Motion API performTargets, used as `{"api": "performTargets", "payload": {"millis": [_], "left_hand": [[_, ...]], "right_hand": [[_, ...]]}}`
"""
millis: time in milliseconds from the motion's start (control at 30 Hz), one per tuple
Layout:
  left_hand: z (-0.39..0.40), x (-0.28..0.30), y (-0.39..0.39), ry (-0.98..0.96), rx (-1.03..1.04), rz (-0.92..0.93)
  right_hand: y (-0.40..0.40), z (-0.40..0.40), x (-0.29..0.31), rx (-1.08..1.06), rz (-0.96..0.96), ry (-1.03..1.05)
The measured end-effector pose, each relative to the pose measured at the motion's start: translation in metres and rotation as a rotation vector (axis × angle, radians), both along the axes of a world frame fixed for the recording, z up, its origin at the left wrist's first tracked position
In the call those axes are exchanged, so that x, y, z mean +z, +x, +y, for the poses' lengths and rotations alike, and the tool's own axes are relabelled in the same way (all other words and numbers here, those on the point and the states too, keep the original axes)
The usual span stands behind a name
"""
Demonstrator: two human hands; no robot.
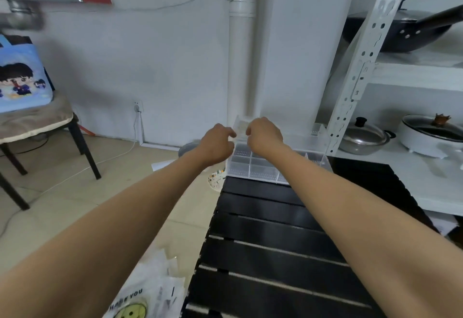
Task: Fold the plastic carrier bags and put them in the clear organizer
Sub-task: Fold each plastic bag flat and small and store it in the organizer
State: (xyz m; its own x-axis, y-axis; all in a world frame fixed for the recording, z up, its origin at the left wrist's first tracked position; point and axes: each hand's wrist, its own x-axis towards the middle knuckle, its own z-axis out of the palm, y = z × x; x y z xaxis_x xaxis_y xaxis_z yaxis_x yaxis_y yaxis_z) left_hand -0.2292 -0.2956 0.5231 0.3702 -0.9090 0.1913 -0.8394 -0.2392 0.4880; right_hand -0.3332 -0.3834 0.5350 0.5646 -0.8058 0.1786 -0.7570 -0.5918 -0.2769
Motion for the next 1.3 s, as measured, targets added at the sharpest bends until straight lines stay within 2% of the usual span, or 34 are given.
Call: {"api": "performTargets", "payload": {"millis": [167, 300, 400, 600, 867, 1067, 1167, 1300], "left_hand": [[0.077, 0.000, 0.007, -0.055, 0.054, 0.134], [0.138, -0.019, 0.018, -0.028, 0.137, 0.195], [0.179, -0.049, 0.039, 0.045, 0.279, 0.283], [0.263, -0.116, 0.084, 0.169, 0.465, 0.490], [0.340, -0.207, 0.124, 0.312, 0.748, 0.831], [0.351, -0.287, 0.153, 0.332, 0.887, 0.981], [0.351, -0.332, 0.165, 0.401, 0.903, 0.982], [0.346, -0.391, 0.184, 0.495, 0.887, 0.877]], "right_hand": [[0.017, 0.066, -0.009, 0.133, 0.034, 0.022], [0.034, 0.129, -0.026, 0.333, 0.157, 0.048], [0.057, 0.168, -0.048, 0.461, 0.273, 0.100], [0.108, 0.234, -0.091, 0.581, 0.535, 0.228], [0.190, 0.285, -0.186, 0.728, 0.824, 0.384], [0.230, 0.295, -0.274, 0.698, 0.903, 0.463], [0.243, 0.292, -0.318, 0.674, 0.872, 0.504], [0.252, 0.276, -0.379, 0.591, 0.819, 0.485]]}}
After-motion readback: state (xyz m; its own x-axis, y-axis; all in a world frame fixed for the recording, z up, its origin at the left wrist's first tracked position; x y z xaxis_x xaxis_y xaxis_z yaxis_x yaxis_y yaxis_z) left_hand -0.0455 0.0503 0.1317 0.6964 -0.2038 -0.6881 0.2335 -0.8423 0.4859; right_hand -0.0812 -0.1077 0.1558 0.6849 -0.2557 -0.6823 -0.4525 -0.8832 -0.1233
